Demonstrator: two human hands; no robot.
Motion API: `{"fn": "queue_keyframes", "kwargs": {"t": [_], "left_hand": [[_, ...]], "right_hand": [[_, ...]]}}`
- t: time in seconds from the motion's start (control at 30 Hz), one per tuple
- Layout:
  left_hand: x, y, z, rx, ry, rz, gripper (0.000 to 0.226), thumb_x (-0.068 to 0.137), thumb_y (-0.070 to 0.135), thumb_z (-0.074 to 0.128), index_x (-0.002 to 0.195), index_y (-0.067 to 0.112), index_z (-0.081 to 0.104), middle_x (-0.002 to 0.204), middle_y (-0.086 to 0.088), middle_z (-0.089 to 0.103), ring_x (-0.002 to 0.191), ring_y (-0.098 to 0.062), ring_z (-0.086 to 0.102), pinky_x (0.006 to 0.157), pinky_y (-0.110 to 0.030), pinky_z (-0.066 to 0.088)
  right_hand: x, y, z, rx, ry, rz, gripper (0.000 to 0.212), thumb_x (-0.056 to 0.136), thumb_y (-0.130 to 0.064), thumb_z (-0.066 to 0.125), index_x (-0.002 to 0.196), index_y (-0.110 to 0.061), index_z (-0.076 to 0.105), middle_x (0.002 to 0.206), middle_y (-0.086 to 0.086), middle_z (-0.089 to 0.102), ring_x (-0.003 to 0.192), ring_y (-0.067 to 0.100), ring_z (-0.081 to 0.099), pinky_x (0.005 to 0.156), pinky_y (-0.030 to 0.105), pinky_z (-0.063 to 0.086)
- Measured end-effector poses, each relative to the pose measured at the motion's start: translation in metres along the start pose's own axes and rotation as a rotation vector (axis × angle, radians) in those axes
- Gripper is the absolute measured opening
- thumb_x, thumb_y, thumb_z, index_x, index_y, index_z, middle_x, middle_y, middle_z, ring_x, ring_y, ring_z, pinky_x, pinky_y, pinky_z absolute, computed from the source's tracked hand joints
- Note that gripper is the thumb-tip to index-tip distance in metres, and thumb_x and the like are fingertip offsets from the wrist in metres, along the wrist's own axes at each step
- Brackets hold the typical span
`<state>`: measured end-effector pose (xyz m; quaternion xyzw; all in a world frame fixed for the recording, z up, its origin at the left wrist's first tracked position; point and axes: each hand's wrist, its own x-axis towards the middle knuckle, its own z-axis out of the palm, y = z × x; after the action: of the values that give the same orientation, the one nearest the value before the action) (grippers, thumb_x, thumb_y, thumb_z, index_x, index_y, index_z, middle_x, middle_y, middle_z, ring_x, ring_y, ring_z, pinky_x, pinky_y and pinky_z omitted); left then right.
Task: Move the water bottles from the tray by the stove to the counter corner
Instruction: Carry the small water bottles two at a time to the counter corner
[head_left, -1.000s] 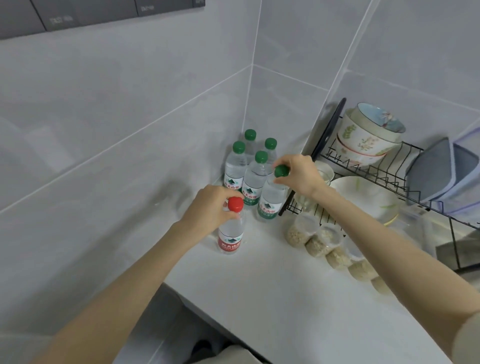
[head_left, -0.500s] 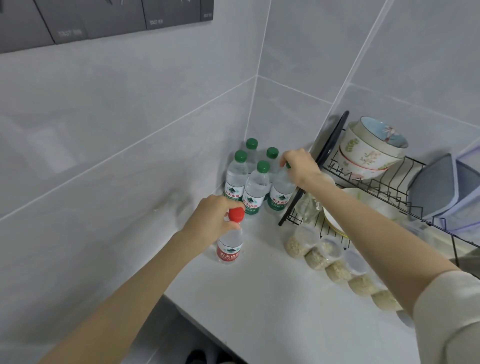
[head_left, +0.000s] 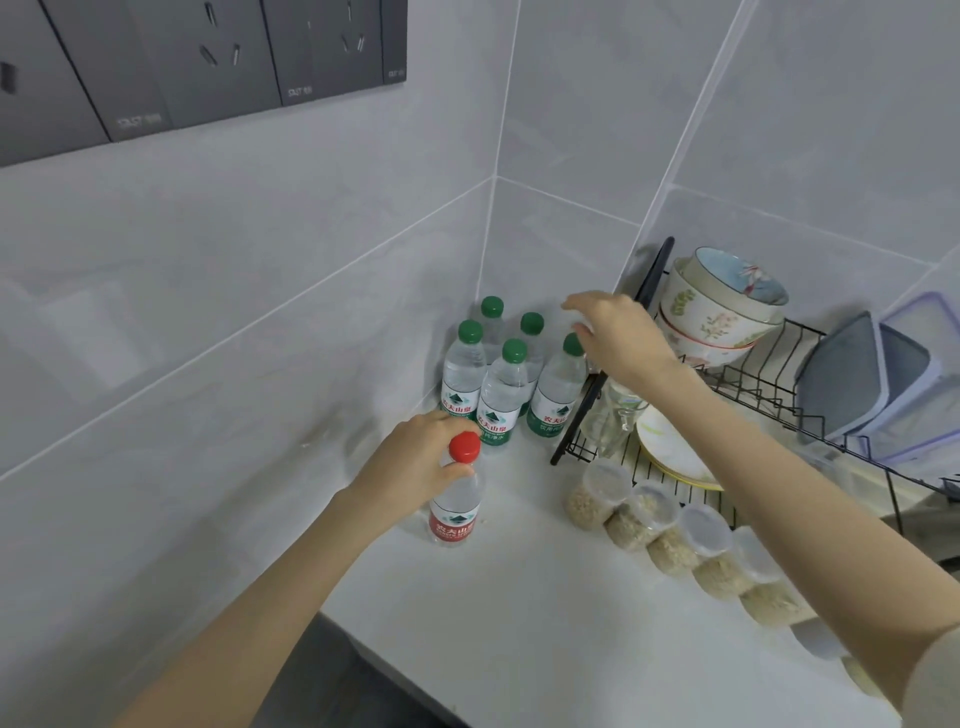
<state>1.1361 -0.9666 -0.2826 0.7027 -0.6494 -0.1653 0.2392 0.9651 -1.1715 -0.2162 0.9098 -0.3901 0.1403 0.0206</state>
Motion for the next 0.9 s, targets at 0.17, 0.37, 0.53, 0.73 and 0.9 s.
{"fn": "queue_keyframes", "kwargs": {"t": [0.17,0.37,0.53,0.73,0.9], "left_hand": [[0.002,0.000,0.005,-0.011,-0.035,0.065,0.038,0.088,0.018,0.067,0.125,0.021,0.059,0.121,0.002,0.058,0.107,-0.019,0.056,0.093,-0.028,0.045],[0.023,0.009,0.003,-0.071,-0.011,0.101,0.037,0.089,0.019,0.065,0.125,0.022,0.058,0.118,0.005,0.058,0.097,-0.011,0.052,0.085,-0.013,0.039],[0.062,0.029,-0.003,-0.160,-0.025,0.152,0.040,0.087,0.017,0.069,0.126,0.019,0.059,0.114,0.008,0.056,0.098,-0.008,0.055,0.084,-0.010,0.040],[0.107,0.042,0.015,-0.056,-0.078,0.195,0.045,0.086,0.017,0.069,0.130,0.017,0.057,0.116,0.000,0.058,0.099,-0.009,0.052,0.085,-0.017,0.039],[0.134,0.040,0.034,-0.027,-0.059,0.180,0.044,0.087,0.019,0.068,0.128,0.015,0.056,0.125,-0.005,0.060,0.114,-0.019,0.056,0.097,-0.031,0.044]], "right_hand": [[-0.020,0.027,-0.012,0.002,0.140,0.027,0.036,0.094,-0.002,0.049,0.129,0.001,0.056,0.130,0.018,0.059,0.123,0.037,0.055,0.091,0.045,0.052],[-0.031,0.039,-0.014,0.095,0.198,0.031,0.029,0.096,-0.003,0.053,0.122,0.005,0.060,0.139,0.019,0.054,0.130,0.036,0.050,0.100,0.047,0.048],[-0.031,0.051,-0.025,0.096,0.131,-0.022,0.025,0.097,-0.004,0.052,0.116,0.010,0.061,0.127,0.023,0.062,0.126,0.033,0.054,0.108,0.013,0.021],[-0.031,0.054,-0.023,0.132,0.103,-0.026,0.033,0.098,-0.009,0.050,0.129,0.000,0.057,0.140,0.012,0.055,0.138,0.027,0.043,0.105,0.039,0.041],[-0.027,0.058,-0.023,0.145,0.059,-0.004,0.041,0.099,-0.012,0.048,0.139,-0.005,0.049,0.148,0.007,0.046,0.141,0.022,0.037,0.112,0.040,0.037]]}}
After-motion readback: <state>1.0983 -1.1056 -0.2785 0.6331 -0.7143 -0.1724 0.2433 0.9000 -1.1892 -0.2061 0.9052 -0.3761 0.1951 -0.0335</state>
